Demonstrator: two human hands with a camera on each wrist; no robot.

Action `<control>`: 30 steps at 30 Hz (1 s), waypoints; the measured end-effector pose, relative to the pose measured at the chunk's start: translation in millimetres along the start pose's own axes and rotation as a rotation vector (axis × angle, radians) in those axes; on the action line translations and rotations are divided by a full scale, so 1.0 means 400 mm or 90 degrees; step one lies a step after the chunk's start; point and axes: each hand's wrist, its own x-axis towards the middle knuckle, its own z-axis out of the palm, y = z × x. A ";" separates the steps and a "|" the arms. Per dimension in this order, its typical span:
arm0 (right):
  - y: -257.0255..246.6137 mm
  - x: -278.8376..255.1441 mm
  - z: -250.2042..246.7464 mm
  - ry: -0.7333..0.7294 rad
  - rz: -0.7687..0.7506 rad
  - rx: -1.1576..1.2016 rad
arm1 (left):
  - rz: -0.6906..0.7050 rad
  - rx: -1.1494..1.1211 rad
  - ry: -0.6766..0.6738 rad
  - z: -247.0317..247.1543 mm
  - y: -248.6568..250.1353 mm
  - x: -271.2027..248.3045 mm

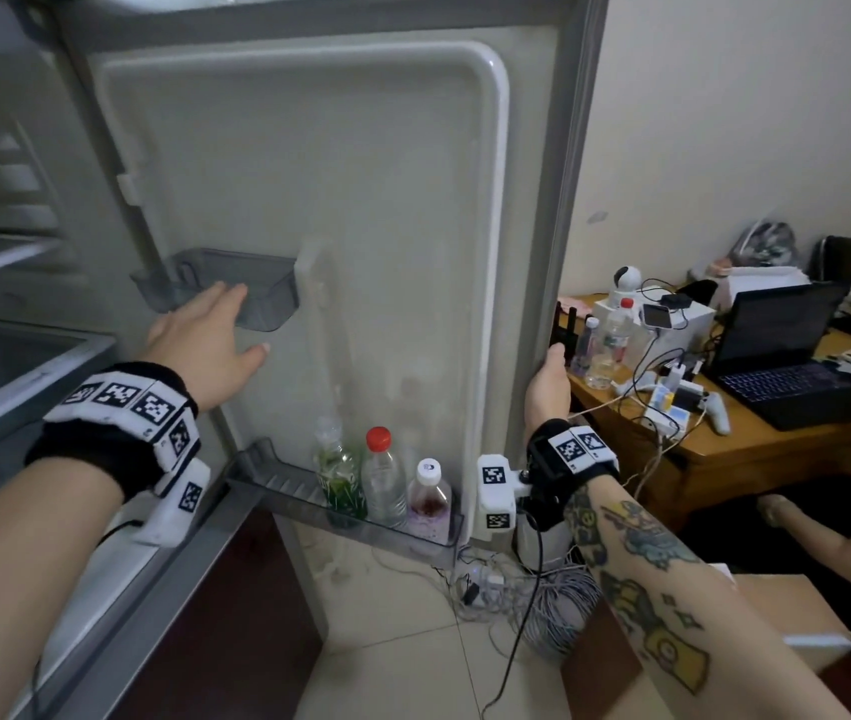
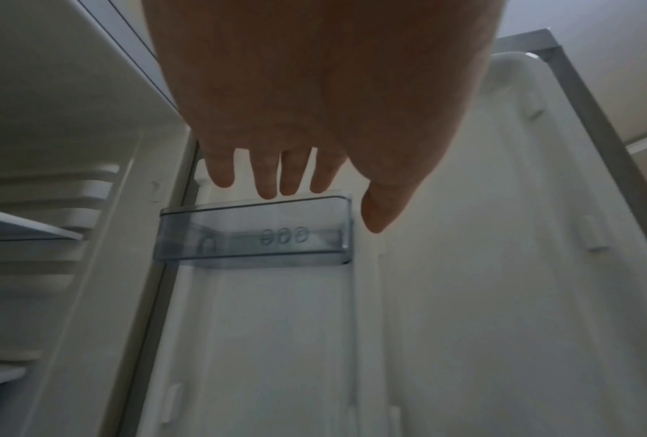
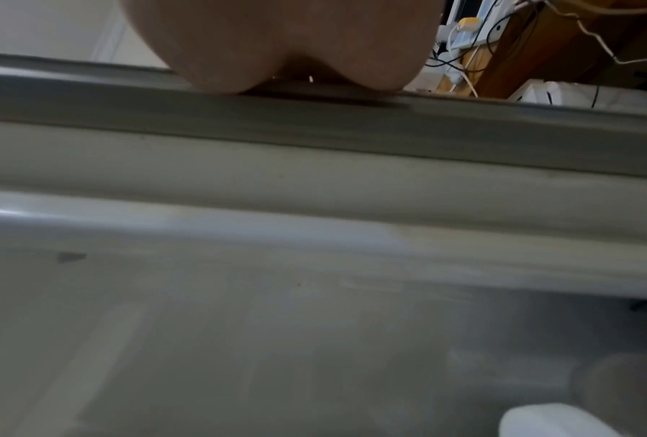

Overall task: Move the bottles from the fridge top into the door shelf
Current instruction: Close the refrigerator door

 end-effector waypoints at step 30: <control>0.114 -1.021 0.200 -0.117 -0.068 -0.039 | 0.224 -0.118 0.129 -0.268 -0.192 -0.685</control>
